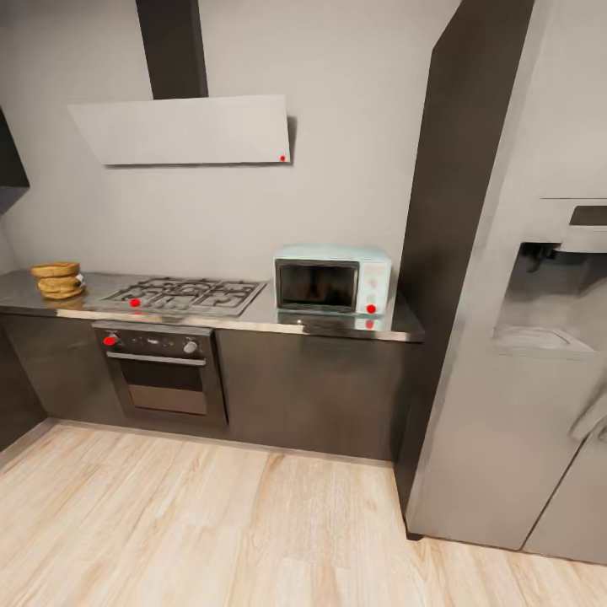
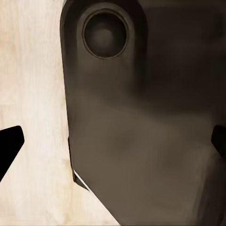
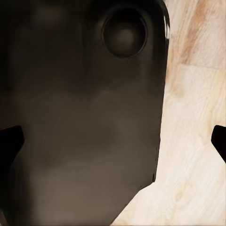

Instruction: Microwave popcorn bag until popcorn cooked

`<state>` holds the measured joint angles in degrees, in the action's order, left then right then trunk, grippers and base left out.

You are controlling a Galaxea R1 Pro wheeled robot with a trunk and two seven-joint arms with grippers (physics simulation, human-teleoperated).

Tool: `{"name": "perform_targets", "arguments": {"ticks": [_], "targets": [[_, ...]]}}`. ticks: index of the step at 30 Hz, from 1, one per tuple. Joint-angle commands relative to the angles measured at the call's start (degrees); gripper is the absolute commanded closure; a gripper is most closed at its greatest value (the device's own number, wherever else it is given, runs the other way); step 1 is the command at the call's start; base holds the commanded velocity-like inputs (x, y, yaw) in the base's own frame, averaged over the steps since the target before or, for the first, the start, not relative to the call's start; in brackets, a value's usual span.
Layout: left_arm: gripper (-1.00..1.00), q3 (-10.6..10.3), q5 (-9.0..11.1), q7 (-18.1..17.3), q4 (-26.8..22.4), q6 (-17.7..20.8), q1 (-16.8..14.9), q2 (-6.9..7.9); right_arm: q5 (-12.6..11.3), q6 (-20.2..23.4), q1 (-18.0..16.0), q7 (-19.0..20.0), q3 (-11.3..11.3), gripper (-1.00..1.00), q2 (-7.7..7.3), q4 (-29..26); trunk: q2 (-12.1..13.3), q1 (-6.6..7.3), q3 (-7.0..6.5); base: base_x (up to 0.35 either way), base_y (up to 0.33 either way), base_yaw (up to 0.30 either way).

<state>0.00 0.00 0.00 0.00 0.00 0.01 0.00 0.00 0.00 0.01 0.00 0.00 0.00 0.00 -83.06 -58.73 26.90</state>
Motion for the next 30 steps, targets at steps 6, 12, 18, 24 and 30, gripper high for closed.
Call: {"name": "perform_targets", "arguments": {"ticks": [6,12,18,24,30], "targets": [[-1.00,0.5,0.0,0.0,-0.1,-0.3,-0.1,-0.14,-0.3,-0.2,-0.1,-0.2,-0.4,-1.00,-0.08,0.0,0.0,0.00,0.03,0.000,0.000,0.000],[-1.00,1.2,1.5,0.4,-1.6,-2.2,-0.1,-0.43,-0.3,-1.9,-0.1,-0.2,-0.4,-1.00,-0.47,0.0,0.0,0.00,0.03,0.000,0.000,0.000],[-1.00,1.2,1.7,0.5,-1.7,-2.3,-0.1,-0.44,-0.3,-1.9,-0.1,-0.2,-0.3,-1.00,-0.52,0.0,0.0,0.00,0.03,0.179,0.000,0.000],[-1.00,1.2,1.8,0.5,-1.7,-2.3,-0.1,-0.44,-0.3,-1.9,-0.1,-0.2,-0.3,-1.00,-0.53,0.0,0.0,0.00,0.03,0.316,0.036,0.000],[-1.00,1.2,1.8,0.4,-1.7,-2.3,-0.1,-0.44,-0.3,-1.9,-0.1,-0.2,-0.3,-1.00,-0.53,0.0,0.0,0.00,0.03,0.320,0.106,0.000]]}}
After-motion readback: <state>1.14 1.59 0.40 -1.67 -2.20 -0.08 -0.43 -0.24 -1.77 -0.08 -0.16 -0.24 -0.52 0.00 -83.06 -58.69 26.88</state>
